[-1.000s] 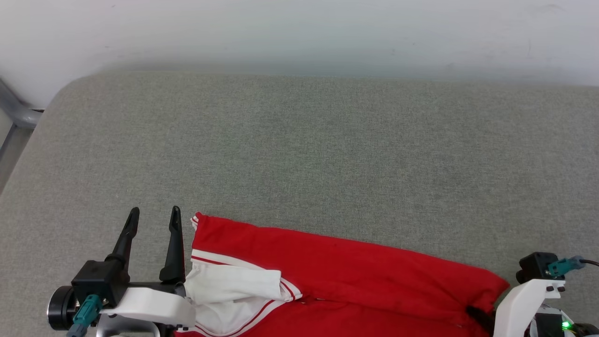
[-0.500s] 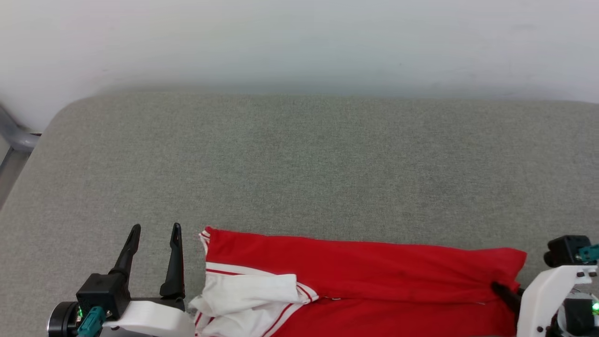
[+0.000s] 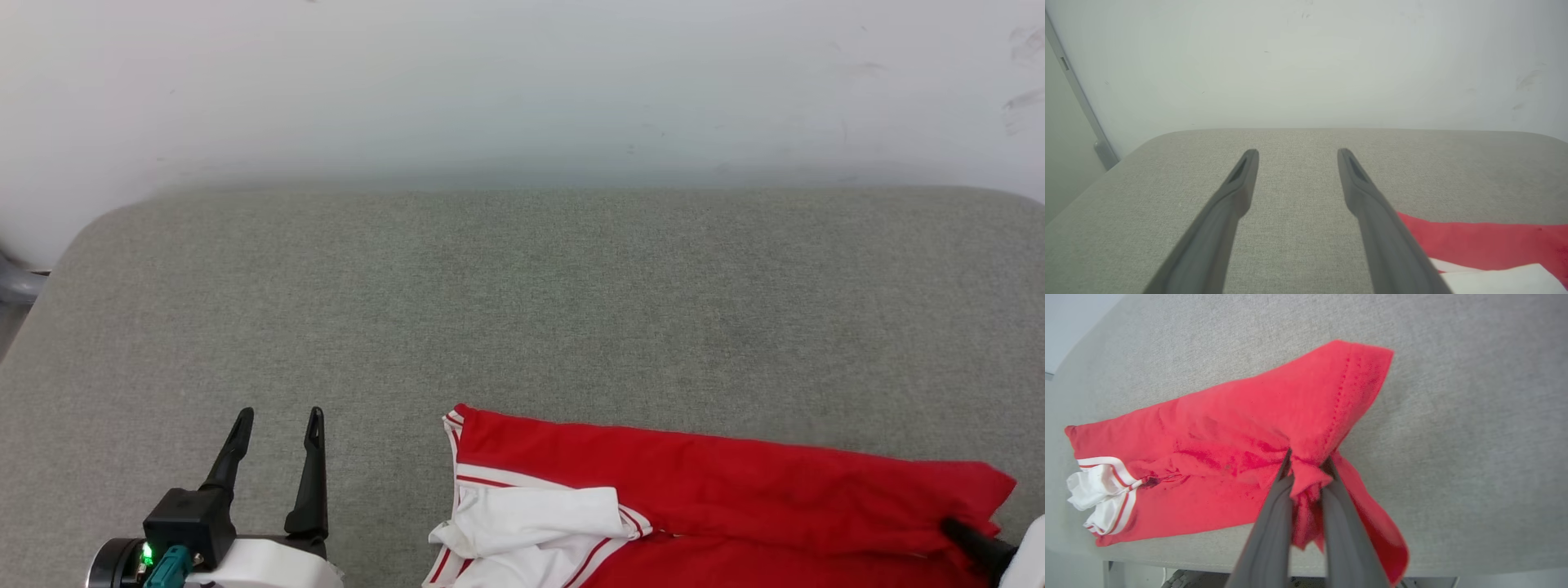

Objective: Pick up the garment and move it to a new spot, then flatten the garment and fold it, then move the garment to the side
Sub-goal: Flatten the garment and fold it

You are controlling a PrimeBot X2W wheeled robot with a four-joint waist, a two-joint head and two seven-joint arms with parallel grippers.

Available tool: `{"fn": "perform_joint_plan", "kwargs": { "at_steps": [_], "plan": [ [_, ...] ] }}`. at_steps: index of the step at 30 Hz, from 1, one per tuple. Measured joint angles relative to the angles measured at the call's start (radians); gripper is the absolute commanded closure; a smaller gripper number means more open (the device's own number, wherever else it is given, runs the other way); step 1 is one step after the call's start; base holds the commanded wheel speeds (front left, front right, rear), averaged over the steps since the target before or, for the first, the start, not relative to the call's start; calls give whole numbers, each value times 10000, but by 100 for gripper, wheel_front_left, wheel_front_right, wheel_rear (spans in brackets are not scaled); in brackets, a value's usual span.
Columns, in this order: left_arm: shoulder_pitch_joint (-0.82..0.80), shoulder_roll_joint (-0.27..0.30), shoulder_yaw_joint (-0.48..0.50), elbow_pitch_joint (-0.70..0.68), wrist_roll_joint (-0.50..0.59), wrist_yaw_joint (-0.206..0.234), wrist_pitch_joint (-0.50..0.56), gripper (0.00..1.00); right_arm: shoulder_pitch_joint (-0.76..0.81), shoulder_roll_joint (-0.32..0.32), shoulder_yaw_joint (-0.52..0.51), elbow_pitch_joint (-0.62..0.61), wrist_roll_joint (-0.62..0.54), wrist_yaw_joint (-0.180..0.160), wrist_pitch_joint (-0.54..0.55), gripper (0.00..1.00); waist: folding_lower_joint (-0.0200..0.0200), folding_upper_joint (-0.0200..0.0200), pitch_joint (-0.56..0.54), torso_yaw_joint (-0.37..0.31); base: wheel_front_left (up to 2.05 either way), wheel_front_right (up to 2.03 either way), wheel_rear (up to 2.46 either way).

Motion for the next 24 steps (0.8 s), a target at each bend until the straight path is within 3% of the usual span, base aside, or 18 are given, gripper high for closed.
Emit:
{"fn": "perform_joint_plan", "kwargs": {
  "at_steps": [6,12,16,24],
  "plan": [
    [-9,65,-73,-15,17,-25,75,0,-287,1532,-420,-295,2809,0,1578,100,0,0,9,59,0,0,0],
    [-76,73,-268,23,25,-115,136,0,-367,1866,-297,-374,5321,-2,2568,100,0,0,-34,321,0,0,0],
    [-221,69,-355,54,29,-157,169,0,-348,1875,746,52,6939,-2,2397,100,0,0,-74,550,0,0,0],
    [-497,-31,-512,144,31,-313,161,0,-531,1891,3335,527,8387,-2,1091,100,0,0,144,1038,0,0,0]
  ]
}}
